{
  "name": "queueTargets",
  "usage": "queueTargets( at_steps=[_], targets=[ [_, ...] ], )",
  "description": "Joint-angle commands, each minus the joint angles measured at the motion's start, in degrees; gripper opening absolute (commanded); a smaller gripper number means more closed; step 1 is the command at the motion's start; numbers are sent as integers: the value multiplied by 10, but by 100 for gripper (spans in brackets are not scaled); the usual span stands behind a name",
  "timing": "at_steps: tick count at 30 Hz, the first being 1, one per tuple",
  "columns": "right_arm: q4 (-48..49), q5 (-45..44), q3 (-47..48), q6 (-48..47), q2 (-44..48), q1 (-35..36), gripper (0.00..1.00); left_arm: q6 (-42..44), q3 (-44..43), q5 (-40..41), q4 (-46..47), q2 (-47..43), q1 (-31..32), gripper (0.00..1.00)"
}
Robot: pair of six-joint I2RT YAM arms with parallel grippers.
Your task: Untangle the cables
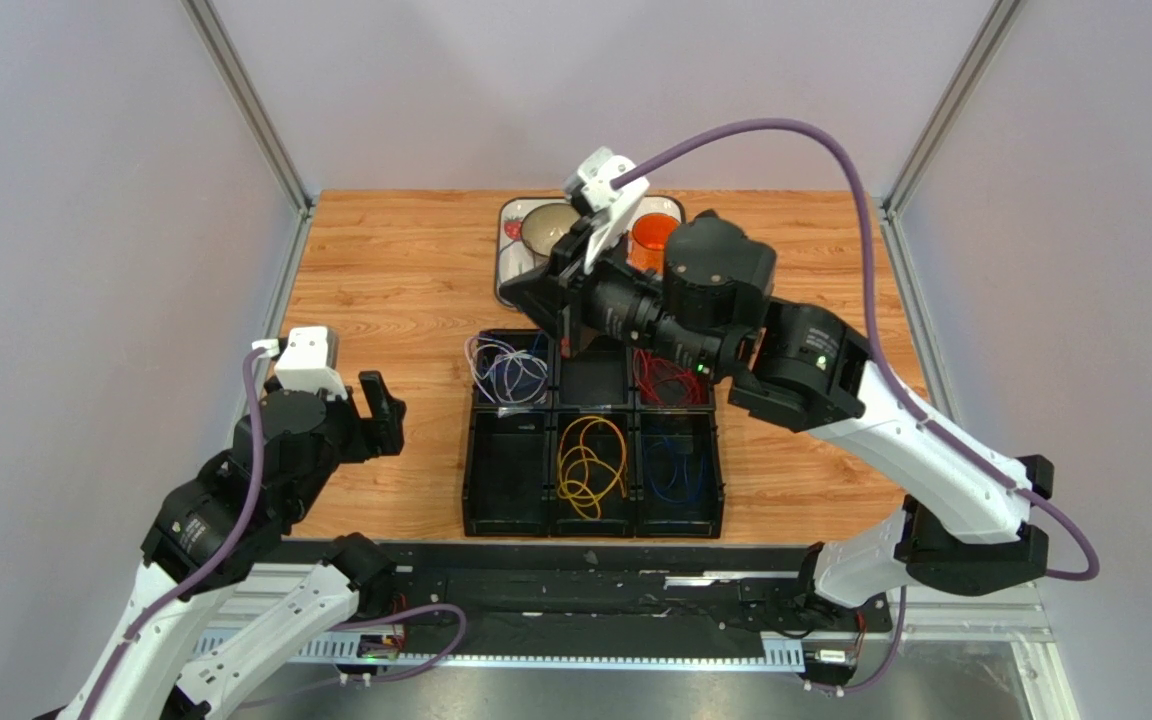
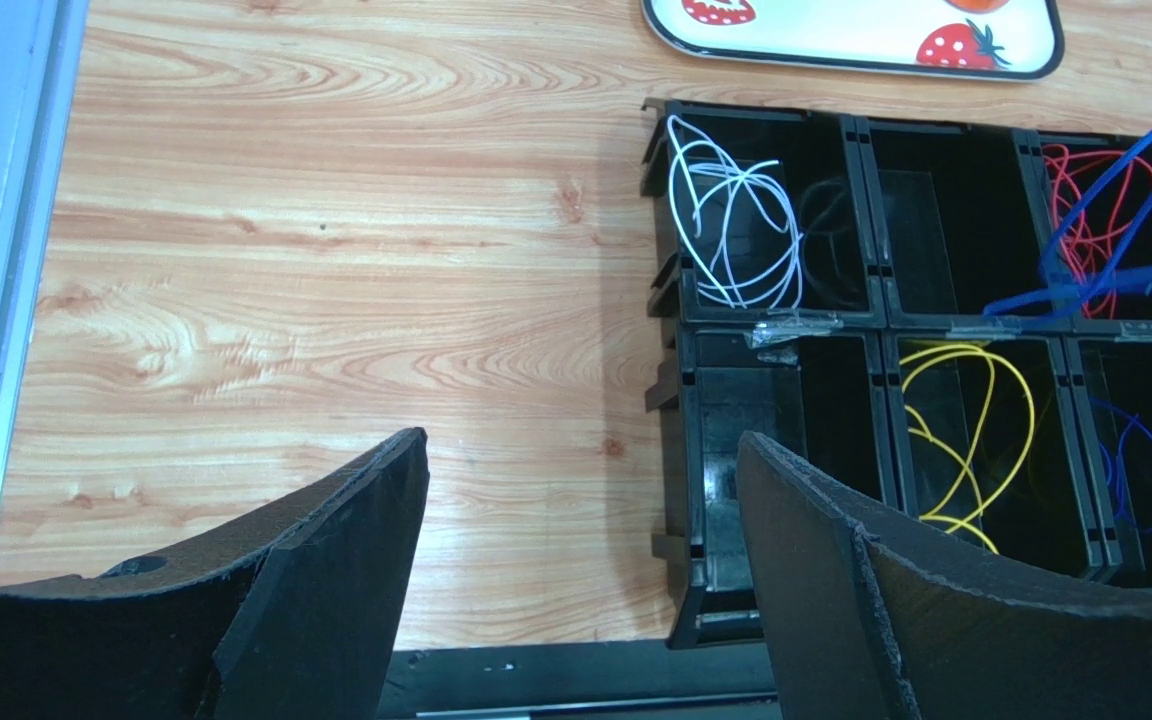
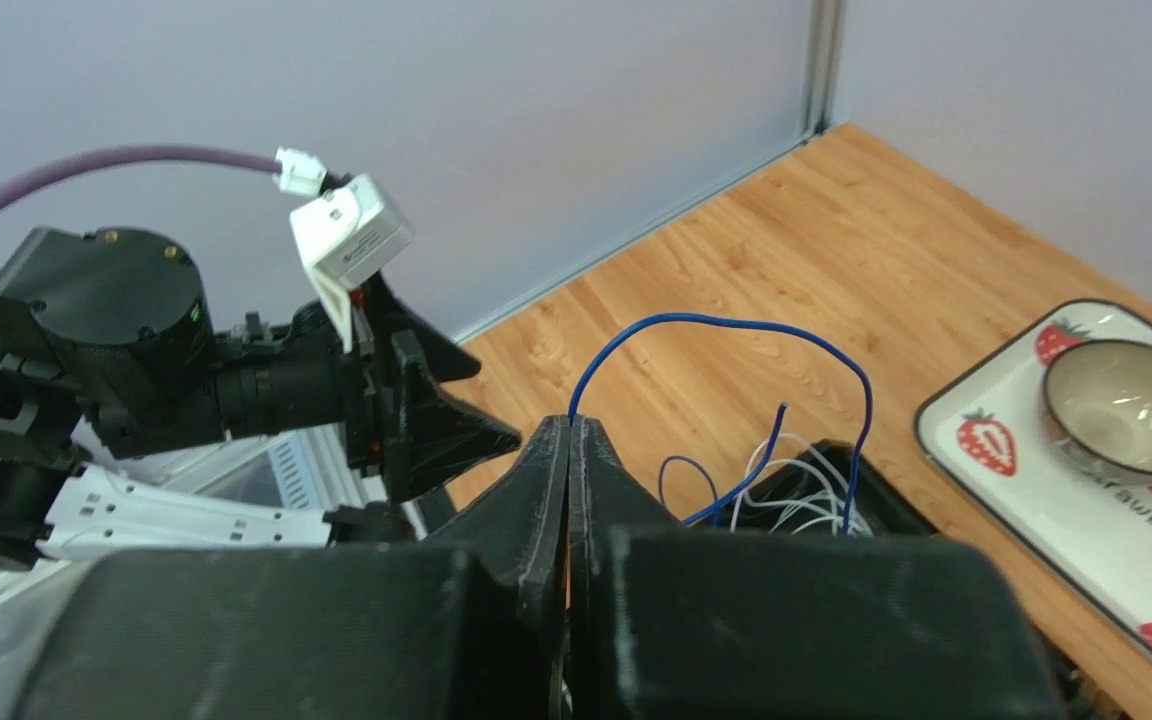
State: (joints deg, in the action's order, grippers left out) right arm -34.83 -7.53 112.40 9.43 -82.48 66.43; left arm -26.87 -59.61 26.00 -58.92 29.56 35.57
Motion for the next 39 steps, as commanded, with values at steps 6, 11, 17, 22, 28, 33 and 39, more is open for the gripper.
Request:
queueTargets(
  at_steps=[6, 11, 17, 22, 28, 33, 39],
  targets=[
    [45, -24, -56, 56, -18, 56, 0, -5, 1, 1, 5, -13, -3, 84],
    [56, -28, -94, 84, -12, 69, 0, -5, 1, 1, 5, -13, -3, 83],
    [84, -22, -152, 108, -7, 78, 0, -6, 1, 0, 5, -16, -2, 83],
    [95, -28, -183, 120, -8, 78, 0, -6, 3, 1, 5, -16, -3, 83],
    [107, -23, -225, 137, -15, 78, 0, -6, 2, 1, 5, -16, -2, 83],
    [110, -31, -263, 143, -16, 78, 0, -6, 3, 0, 6, -17, -2, 83],
    [117, -50, -289, 136, -38, 77, 0, -5, 3, -2, 6, -14, -2, 83]
  ],
)
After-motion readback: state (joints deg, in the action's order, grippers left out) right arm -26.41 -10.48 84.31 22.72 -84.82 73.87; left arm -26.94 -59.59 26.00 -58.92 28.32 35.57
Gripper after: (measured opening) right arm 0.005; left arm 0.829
